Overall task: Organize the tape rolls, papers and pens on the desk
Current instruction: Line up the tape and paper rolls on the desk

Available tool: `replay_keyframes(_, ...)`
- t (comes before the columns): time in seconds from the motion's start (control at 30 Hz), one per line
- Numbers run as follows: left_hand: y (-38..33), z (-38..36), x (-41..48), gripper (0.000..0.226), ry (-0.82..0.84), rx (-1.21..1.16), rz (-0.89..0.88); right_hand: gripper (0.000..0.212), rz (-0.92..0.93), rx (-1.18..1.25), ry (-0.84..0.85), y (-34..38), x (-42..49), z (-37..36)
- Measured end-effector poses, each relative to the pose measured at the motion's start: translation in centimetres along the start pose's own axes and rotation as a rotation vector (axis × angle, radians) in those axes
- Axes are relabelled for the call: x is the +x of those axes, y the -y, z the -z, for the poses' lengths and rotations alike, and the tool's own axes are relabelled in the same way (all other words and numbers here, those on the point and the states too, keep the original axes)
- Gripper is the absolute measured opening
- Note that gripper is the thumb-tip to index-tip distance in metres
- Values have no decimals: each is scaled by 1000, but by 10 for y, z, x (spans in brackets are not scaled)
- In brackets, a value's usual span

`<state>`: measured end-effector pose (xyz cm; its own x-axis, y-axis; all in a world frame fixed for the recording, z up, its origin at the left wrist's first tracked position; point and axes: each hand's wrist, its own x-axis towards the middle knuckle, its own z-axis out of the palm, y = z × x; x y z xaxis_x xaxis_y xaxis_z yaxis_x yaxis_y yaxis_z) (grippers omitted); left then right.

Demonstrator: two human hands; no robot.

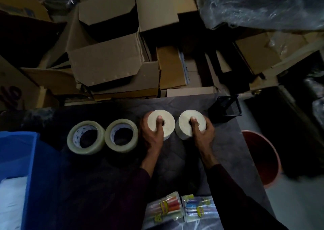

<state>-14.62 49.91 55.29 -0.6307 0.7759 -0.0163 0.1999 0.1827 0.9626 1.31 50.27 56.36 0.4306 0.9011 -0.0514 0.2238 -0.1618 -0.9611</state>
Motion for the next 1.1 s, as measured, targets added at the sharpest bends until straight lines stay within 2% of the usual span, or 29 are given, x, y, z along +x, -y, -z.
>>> replay_keyframes(0.2,-4,3,-6,34,-25,29,-25,35,-20,-27,-6,8,-4,0)
replay_keyframes(0.4,-4,7,-9,43,-2,45,-10,36,-31,-25,7,5,-6,3)
replay_keyframes(0.53,-4,8,-9,38,-1,41,-40,40,-26,-22,27,4,-6,3)
replay_keyframes(0.7,-2,9,-9,48,25,30,-37,48,-65,4,74,0,-4,3)
replay_keyframes(0.8,-15,17,-14,48,40,25,-96,52,-106,36,110,2,-5,7)
replay_keyframes(0.93,-38,37,-28,43,-49,-26,-249,75,-167,74,92,2,-8,22)
replay_keyframes(1.03,-45,63,-49,35,-103,-27,-311,70,-151,92,53,-2,-25,39)
replay_keyframes(1.1,-36,82,-73,29,-94,33,-350,52,-141,79,30,-9,-45,54)
